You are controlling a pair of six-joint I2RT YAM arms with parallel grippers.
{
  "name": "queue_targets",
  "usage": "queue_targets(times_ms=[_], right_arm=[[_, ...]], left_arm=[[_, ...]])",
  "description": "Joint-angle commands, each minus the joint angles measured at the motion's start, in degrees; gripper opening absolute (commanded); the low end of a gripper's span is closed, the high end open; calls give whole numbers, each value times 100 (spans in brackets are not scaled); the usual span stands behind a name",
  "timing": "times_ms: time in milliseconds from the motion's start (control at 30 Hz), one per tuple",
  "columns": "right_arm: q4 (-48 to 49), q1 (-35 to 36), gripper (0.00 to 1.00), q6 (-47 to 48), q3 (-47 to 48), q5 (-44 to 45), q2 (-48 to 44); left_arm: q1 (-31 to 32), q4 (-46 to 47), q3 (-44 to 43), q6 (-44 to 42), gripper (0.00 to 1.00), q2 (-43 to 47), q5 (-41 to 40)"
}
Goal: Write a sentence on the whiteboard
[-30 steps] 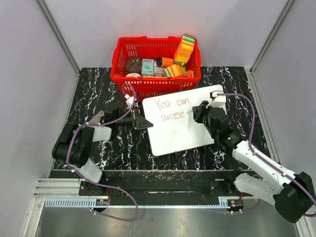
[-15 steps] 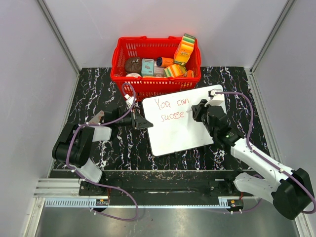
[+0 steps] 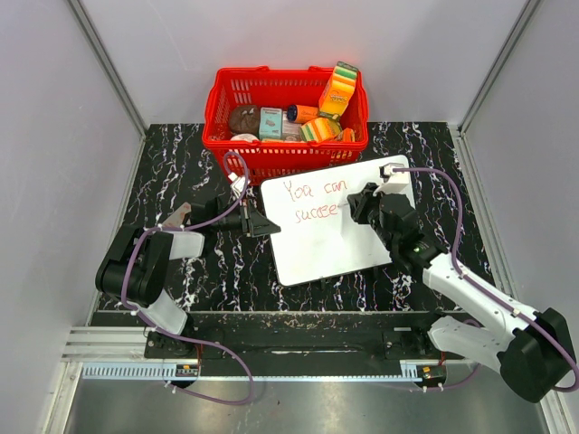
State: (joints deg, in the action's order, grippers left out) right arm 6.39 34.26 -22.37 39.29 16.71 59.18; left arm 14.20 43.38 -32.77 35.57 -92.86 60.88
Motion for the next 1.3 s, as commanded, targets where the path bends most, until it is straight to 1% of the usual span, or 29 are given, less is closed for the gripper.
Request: queue_targets(times_ms=[0,333,900,1267], right_arm=[[152,-33,0,-39,-44,-150,-161],[2,-33,0,-118,-255,-124,-293],[-173,-51,0,5,-185,403,-354],[160,-51,0,83,140,377,-266]], left_arm=[[101,277,-71,-490,0,-31,-33],[101,268,-62,-490,0,-22,-41],[101,268,-62,-481,0,-30,-50],[101,268,-71,-481,0,-30,-50]])
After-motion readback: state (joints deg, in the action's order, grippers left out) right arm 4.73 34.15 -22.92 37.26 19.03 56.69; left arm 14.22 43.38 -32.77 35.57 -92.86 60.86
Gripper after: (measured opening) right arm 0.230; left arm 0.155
